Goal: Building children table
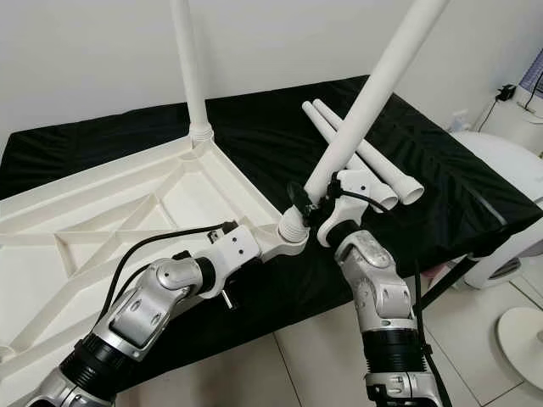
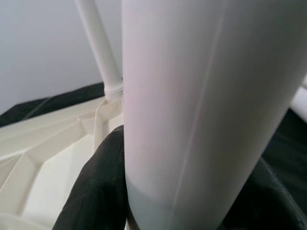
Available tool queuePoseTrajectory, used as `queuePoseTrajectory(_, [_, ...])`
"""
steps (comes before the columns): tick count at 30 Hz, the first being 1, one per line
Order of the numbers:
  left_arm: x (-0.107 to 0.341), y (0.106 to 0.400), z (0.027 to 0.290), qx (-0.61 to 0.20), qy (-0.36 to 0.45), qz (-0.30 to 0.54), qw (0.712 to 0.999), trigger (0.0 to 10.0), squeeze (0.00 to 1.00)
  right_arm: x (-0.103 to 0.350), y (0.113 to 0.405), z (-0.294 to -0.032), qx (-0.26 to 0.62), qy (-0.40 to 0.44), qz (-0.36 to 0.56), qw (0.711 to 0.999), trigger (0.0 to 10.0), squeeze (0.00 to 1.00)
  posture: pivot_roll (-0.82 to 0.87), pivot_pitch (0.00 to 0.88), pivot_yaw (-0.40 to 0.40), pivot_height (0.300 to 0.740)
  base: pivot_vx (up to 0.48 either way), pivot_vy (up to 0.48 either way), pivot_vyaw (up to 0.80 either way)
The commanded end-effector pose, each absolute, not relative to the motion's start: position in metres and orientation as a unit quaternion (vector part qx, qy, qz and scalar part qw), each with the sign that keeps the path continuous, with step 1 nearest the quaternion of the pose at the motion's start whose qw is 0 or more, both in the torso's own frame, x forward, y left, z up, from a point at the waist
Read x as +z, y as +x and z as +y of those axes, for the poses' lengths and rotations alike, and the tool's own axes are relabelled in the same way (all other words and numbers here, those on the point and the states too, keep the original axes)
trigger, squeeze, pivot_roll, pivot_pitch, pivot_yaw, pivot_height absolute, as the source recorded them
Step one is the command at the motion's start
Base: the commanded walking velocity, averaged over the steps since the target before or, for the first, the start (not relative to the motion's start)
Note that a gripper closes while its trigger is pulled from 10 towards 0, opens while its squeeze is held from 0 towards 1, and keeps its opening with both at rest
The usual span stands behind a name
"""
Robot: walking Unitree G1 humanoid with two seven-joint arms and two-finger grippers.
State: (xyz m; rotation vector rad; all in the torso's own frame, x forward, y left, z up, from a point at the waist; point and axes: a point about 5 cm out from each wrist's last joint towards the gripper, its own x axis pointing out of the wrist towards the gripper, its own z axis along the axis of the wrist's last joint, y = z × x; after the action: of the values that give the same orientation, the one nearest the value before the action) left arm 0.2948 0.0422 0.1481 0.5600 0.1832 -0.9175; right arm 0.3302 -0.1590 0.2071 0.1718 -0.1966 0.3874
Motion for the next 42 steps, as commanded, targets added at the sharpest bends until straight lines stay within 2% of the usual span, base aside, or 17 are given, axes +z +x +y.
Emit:
queuePoseTrajectory(1, [0.147,0.294,0.043,-0.430,0.272,0.085,0.857,10.0,0.00,0.214,0.329,-0.160,0.198,0.094,-0.113,0.969,10.0,0.00,-0.12,0.095,0.024,0.740,0.000,0.000,0.00])
queuePoseTrajectory(8, [0.147,0.294,0.044,-0.427,0.271,0.087,0.858,10.0,0.00,0.216,0.332,-0.160,0.205,0.062,-0.089,0.973,10.0,0.00,-0.12,0.101,0.022,0.740,0.000,0.000,0.00])
queuePoseTrajectory(16, [0.147,0.295,0.044,-0.426,0.270,0.086,0.859,10.0,0.00,0.212,0.339,-0.153,0.238,0.006,-0.015,0.971,10.0,0.00,-0.12,0.104,0.020,0.740,0.000,0.000,0.00])
queuePoseTrajectory(33, [0.149,0.295,0.043,-0.423,0.270,0.083,0.861,10.0,0.00,0.204,0.352,-0.126,0.276,-0.039,0.016,0.960,10.0,0.00,-0.11,0.106,0.012,0.740,0.000,0.000,0.00])
queuePoseTrajectory(42, [0.149,0.296,0.044,-0.418,0.268,0.084,0.864,10.0,0.00,0.201,0.344,-0.120,0.310,-0.048,0.026,0.949,10.0,0.00,-0.11,0.098,0.005,0.740,0.000,0.000,0.00])
